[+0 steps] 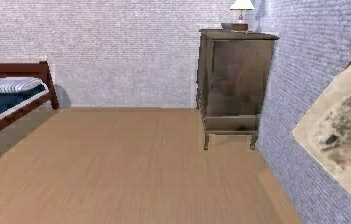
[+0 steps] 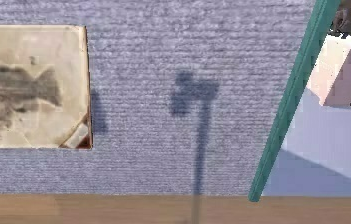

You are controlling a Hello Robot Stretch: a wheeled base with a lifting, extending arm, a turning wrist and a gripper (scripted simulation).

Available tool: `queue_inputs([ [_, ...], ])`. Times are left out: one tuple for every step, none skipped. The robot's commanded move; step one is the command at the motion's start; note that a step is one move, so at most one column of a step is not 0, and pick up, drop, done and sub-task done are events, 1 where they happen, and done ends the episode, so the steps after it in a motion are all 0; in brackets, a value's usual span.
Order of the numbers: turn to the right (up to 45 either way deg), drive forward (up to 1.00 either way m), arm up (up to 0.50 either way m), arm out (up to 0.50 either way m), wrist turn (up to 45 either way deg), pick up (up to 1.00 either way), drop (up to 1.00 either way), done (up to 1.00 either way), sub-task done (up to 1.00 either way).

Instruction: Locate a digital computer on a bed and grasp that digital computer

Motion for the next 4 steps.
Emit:
queue_inputs([
  [-9.0, 0.00, 0.00, 0.00, 0.0, 0.00, 0.00, 0.00, 0.00],
  [0.0, 0.35, 0.00, 0.00, 0.0, 0.00, 0.00, 0.00, 0.00],
  [-45.0, 0.00, 0.00, 0.00, 0.0, 0.00, 0.00, 0.00, 0.00],
  [-12.0, 0.00, 0.00, 0.00, 0.0, 0.00, 0.00, 0.00, 0.00],
])
